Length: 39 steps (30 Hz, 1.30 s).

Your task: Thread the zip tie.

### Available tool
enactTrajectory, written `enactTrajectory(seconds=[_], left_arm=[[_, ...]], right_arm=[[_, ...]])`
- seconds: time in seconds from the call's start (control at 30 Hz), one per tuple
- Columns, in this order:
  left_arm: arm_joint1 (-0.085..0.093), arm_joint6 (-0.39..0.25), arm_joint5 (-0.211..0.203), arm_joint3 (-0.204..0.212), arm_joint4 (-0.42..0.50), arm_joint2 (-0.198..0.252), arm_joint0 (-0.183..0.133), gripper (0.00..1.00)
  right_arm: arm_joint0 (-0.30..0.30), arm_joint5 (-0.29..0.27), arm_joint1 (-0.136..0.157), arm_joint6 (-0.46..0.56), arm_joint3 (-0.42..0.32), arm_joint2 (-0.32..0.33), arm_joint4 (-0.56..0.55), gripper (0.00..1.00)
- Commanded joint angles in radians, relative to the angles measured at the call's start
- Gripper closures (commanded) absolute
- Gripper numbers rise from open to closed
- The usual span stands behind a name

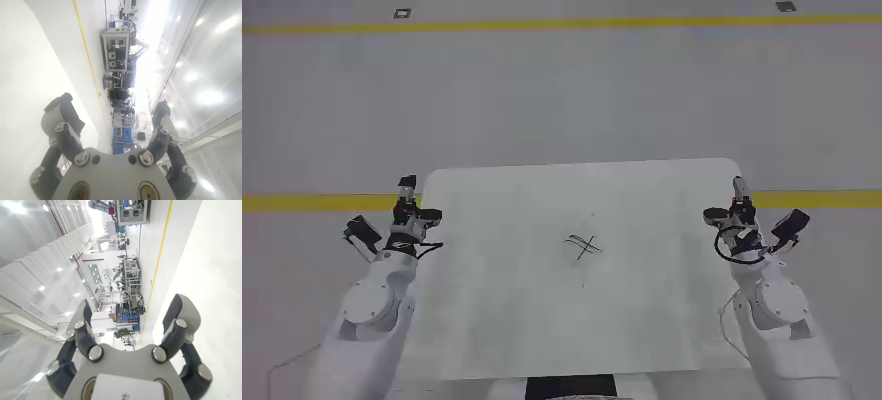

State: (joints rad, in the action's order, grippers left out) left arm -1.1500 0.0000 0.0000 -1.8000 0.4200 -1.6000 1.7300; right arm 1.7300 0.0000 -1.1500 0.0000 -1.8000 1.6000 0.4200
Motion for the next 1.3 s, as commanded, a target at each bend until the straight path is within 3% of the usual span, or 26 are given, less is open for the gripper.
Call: enactTrajectory(seconds=[0.0,0.27,0.67,0.73,0.8,1.0,1.27], left_arm=[[0.000,0.000,0.000,0.000,0.000,0.000,0.000,0.00],[0.000,0.000,0.000,0.000,0.000,0.000,0.000,0.00],[0.000,0.000,0.000,0.000,0.000,0.000,0.000,0.00],[0.000,0.000,0.000,0.000,0.000,0.000,0.000,0.00],[0.000,0.000,0.000,0.000,0.000,0.000,0.000,0.00],[0.000,0.000,0.000,0.000,0.000,0.000,0.000,0.00],[0.000,0.000,0.000,0.000,0.000,0.000,0.000,0.00]], right_arm=[[-0.007,-0.009,0.001,0.019,-0.020,-0.006,-0.029,0.00],[-0.102,-0.048,0.007,0.152,-0.041,-0.097,-0.314,0.00],[-0.111,-0.055,0.006,0.162,-0.040,-0.109,-0.325,0.00],[-0.139,-0.076,0.010,0.218,-0.070,-0.124,-0.385,0.00],[-0.212,-0.079,0.016,0.326,-0.046,-0.145,-0.468,0.00],[-0.373,-0.087,0.017,0.506,0.024,-0.233,-0.578,0.00],[-0.373,-0.087,0.017,0.506,0.024,-0.233,-0.578,0.00]])
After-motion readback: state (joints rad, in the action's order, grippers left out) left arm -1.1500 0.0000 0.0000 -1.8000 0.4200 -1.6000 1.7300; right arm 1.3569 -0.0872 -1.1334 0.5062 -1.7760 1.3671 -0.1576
